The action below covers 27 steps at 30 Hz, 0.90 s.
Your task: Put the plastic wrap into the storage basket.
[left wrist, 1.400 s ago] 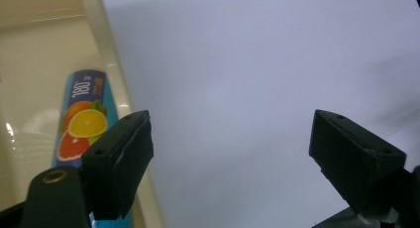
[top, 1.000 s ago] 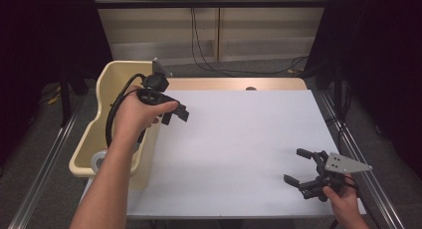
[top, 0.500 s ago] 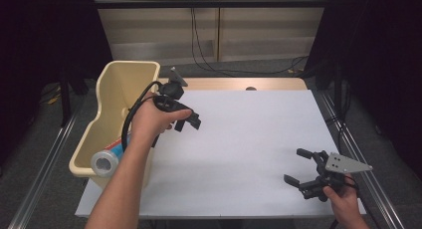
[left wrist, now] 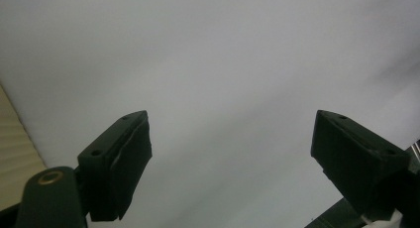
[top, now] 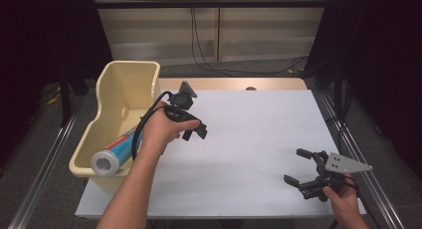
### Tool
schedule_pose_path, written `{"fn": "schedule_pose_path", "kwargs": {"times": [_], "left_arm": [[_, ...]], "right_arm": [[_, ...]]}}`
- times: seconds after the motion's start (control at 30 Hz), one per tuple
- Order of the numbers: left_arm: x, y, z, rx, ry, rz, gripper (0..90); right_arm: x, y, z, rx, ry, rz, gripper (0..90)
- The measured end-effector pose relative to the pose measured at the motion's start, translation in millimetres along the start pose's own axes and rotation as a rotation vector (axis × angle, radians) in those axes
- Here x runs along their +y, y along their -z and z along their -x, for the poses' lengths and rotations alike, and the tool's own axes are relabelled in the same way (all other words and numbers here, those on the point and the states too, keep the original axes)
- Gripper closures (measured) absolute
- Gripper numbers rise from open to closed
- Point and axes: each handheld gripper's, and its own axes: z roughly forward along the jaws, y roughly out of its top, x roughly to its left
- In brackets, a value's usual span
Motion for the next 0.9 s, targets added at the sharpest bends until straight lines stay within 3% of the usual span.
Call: {"fn": "schedule_pose_path", "kwargs": {"times": [0.67,0.9], "left_arm": [[-14.1,-36.2,-0.3,-0.001,-0.026,-0.049,15.6],[-23.2,-50.1,1.4,-0.018,-0.040,-0.031,15.6]], "right_arm": [[0.0,-1.0,-1.1,0.003,0.006,-0.007,0.6],[0.0,-0.8,-1.0,0.003,0.007,-0.007,0.6]]}}
